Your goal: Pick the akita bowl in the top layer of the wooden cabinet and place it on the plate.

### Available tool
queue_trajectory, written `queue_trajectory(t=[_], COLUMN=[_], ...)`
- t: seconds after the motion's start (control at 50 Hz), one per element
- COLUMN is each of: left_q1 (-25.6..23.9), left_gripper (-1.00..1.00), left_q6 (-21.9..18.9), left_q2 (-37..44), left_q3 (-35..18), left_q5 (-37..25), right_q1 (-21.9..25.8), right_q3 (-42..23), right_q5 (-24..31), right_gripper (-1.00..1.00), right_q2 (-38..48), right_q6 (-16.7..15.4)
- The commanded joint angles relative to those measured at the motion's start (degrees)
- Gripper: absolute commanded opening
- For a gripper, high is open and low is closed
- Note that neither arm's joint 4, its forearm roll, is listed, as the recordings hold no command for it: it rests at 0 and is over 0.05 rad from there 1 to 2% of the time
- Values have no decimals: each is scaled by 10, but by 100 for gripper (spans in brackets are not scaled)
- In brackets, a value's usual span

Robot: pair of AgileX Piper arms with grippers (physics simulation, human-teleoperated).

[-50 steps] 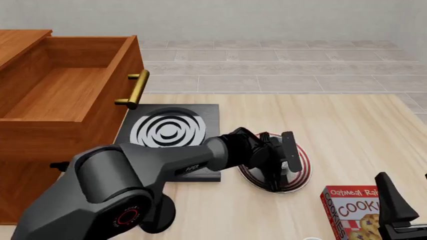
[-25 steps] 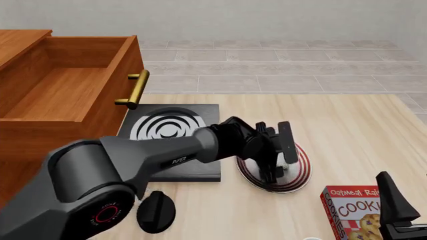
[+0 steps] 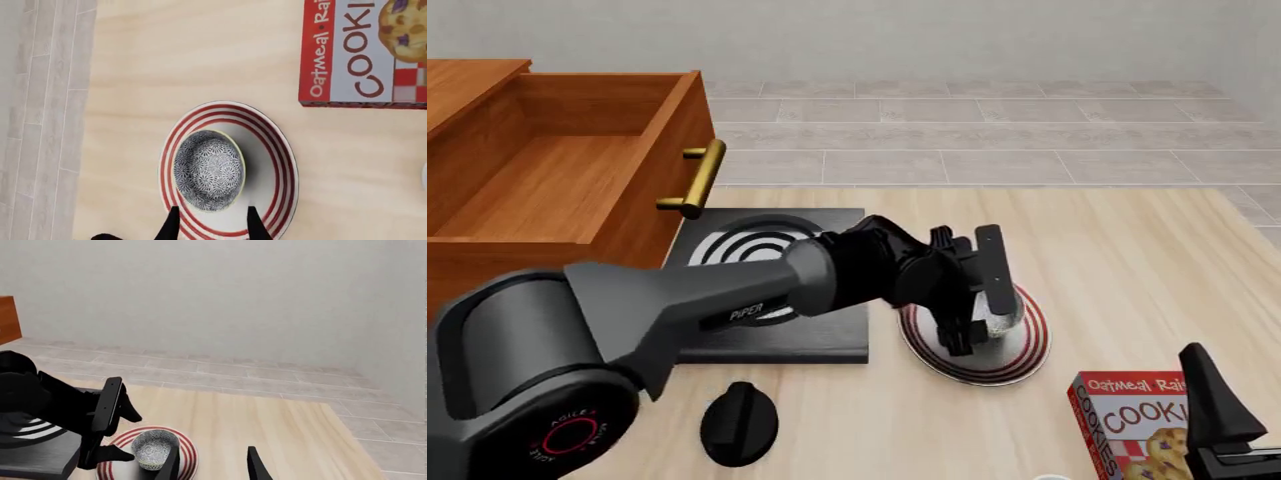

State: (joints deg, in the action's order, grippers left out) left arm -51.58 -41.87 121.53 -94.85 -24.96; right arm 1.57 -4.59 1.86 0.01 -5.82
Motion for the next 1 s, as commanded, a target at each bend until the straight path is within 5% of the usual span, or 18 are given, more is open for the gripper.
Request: queue_trajectory(t=[0.02,1.0], left_q1=[2,29], left_gripper=[100,100], left_q6=[-9,-40], left_q2=[-26,-103], left_q3=[19,53], left_q5=[4,-6], right_q1=[1,12], right_q3=[1,7], right_q5=[0,-2], right_gripper=[100,100], right_q2=[0,0], right_q6=[-3,-22])
